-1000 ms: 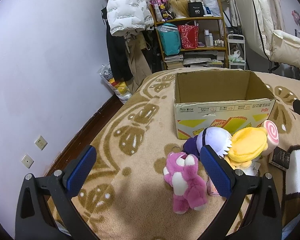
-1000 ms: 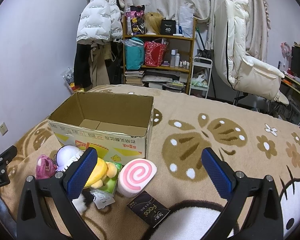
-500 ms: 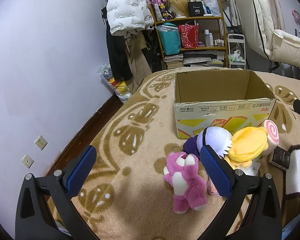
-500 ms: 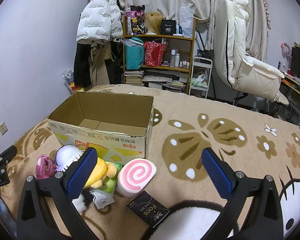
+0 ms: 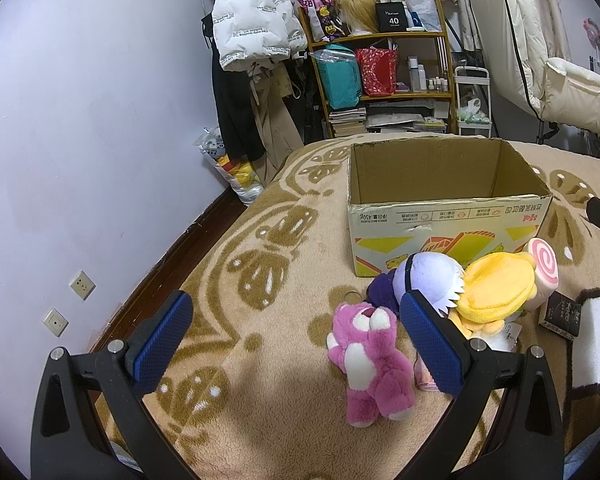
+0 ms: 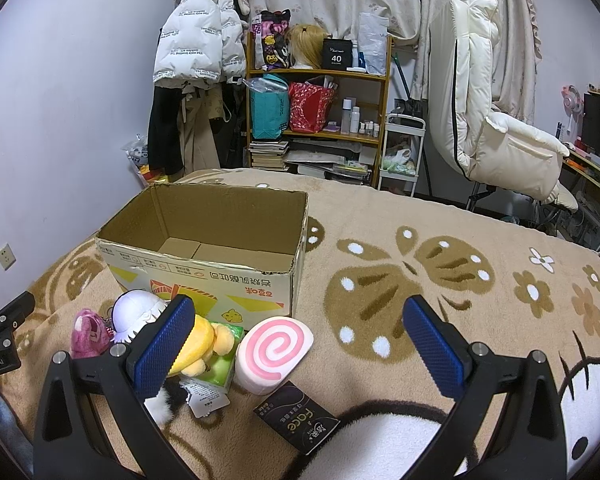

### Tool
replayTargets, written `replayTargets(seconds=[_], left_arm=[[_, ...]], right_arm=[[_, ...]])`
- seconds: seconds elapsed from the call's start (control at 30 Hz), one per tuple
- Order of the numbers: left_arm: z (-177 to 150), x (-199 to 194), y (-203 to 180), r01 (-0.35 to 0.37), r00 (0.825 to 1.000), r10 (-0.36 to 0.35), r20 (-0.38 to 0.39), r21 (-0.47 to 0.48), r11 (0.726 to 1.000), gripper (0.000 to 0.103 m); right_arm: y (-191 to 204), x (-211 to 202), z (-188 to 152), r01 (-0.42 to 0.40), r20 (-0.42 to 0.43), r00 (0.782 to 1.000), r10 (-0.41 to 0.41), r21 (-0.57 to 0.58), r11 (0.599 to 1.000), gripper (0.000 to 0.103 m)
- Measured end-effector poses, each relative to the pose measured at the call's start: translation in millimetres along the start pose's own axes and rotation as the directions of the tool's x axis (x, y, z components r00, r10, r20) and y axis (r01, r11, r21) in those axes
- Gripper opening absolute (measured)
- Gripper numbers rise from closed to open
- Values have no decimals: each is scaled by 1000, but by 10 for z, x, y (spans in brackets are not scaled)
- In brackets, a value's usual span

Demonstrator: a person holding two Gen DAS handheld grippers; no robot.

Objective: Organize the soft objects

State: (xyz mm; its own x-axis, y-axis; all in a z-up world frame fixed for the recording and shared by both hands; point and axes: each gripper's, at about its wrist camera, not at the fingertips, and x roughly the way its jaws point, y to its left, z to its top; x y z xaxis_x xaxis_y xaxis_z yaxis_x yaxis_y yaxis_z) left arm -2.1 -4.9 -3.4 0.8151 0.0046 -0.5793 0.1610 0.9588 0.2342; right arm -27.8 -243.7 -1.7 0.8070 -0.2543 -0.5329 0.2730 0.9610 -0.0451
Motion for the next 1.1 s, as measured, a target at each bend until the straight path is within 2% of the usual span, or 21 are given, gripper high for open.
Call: replayTargets(seconds=[1.1], left_arm=[[-68, 68, 21, -8, 1000, 8, -18, 7, 1000, 102]], right_arm=[[4, 6, -3, -1, 3, 1000, 1, 2, 1000, 103]])
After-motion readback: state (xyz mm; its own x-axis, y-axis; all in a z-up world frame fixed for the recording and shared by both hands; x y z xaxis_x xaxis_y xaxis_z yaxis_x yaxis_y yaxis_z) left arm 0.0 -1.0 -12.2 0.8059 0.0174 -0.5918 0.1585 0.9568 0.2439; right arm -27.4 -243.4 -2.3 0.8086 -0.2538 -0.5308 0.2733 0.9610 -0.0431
